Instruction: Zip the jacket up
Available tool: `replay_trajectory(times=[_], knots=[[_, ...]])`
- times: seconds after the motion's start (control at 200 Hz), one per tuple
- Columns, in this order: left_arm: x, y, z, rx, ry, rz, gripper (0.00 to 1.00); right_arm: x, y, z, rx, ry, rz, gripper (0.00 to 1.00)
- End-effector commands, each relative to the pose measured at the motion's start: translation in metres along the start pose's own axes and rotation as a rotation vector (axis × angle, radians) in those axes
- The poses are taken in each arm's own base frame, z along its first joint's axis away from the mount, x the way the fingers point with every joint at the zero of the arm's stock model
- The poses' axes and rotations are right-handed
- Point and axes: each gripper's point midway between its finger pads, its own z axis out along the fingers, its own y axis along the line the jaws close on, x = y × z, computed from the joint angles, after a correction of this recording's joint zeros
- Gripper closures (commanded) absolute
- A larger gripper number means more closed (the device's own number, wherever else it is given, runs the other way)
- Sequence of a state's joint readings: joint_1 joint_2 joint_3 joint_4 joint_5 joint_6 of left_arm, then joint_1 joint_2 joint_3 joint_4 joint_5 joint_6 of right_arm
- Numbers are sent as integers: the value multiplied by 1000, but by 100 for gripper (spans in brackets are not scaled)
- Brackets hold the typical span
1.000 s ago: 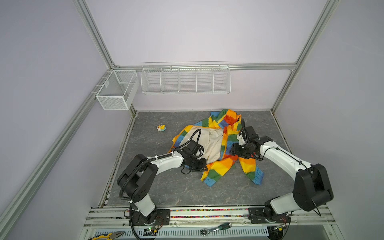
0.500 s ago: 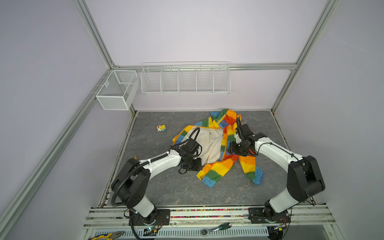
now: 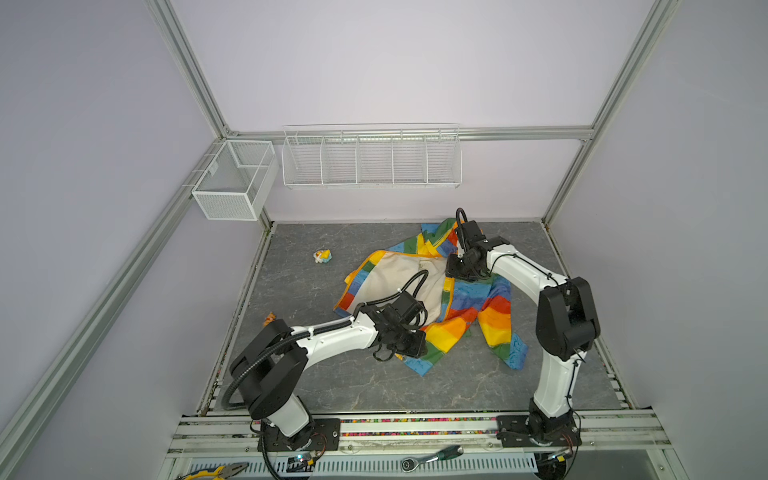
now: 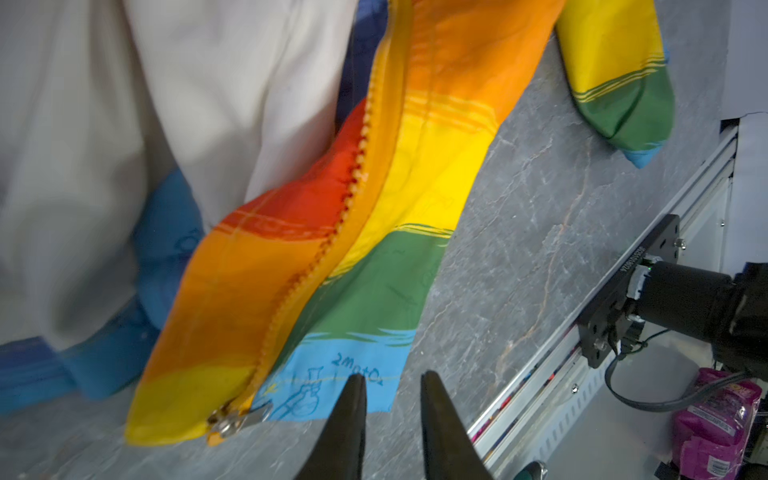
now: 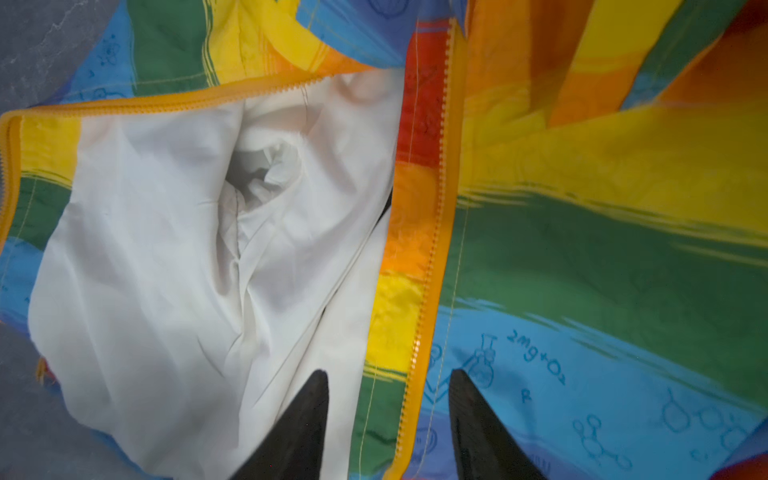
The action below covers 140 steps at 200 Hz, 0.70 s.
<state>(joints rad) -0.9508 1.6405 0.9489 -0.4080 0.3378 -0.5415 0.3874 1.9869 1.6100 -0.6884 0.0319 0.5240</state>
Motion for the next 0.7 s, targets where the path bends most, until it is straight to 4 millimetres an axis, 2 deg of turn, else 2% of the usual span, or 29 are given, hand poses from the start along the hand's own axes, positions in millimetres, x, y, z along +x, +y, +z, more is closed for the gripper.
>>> replay_trajectory(times=[0.0, 0.175, 0.35, 0.695], knots=[[0, 2, 15, 20, -12, -25, 77, -12, -17, 11, 104, -3, 33, 55], [11, 12, 30, 19, 18, -45, 80, -41, -21, 22, 158, -57, 48, 57], [16, 17, 40, 26, 37, -62, 81, -68, -30, 33, 222, -81, 37, 52], [21, 18, 46, 37, 55, -74, 83, -95, -33, 64, 216, -82, 14, 50]])
